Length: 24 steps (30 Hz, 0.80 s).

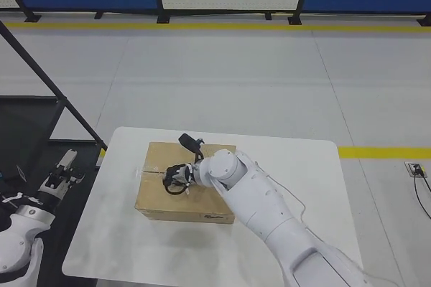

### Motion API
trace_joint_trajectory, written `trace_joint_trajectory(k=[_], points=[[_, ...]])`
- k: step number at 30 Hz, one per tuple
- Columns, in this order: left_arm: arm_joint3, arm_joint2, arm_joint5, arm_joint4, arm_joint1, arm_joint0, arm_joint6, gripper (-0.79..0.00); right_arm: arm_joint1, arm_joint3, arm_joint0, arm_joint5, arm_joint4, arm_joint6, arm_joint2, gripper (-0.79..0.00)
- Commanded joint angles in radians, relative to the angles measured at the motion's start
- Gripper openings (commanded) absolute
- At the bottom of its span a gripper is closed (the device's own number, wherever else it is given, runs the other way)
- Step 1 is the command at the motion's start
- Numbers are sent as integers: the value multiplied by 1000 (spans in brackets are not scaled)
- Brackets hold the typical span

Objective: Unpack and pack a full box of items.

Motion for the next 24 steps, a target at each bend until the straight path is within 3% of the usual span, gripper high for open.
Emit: trace_joint_trajectory(k=[1, 15, 18, 24], points=[[-7, 5, -3, 5, -1, 5, 2, 0, -4, 3, 1, 0, -9, -1, -7, -785], [-41, 1, -9, -60, -7, 36, 29, 0, -1, -10, -18, -160, -39, -99, 2, -785], [-43, -4, -7, -104, -11, 25, 59, 0, 14, -33, -41, -195, -45, -139, 24, -785], [-72, 4, -34, -124, -10, 27, -6, 0, 75, -195, -164, -252, -86, -252, 107, -785]])
